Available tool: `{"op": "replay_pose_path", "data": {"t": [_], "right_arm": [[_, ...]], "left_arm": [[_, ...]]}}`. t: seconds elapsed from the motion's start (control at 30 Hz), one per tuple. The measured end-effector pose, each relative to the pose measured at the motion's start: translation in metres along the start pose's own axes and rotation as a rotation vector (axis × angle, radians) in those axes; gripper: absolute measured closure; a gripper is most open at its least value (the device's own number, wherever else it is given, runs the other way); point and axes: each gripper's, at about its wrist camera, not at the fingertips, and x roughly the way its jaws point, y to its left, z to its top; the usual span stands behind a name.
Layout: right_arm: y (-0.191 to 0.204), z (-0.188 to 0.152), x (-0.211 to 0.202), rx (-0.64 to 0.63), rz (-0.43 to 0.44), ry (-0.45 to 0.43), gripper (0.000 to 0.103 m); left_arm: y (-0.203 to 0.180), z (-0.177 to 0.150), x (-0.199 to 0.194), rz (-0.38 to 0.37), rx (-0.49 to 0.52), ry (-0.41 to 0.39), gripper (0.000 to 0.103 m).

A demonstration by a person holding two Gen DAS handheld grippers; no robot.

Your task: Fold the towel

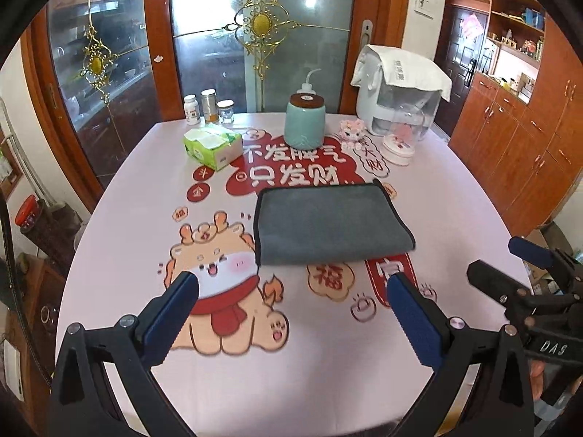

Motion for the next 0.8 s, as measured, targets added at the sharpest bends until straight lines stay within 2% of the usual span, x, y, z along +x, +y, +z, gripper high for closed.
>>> {"op": "replay_pose_path", "data": {"t": [0.3, 0.8], "right_arm": [[0.02, -0.034, -0.031, -0.048, -0.016, -0.011, 0.006], [0.018, -0.046, -0.047, 0.005, -0.063, -0.005, 0.006]], "left_arm": [[-0.005, -0.027, -0.035, 0.02, -0.043, -0.003, 0.0], [-0.012, -0.05, -0.047, 0.097, -0.062, 0.019, 0.001]]}}
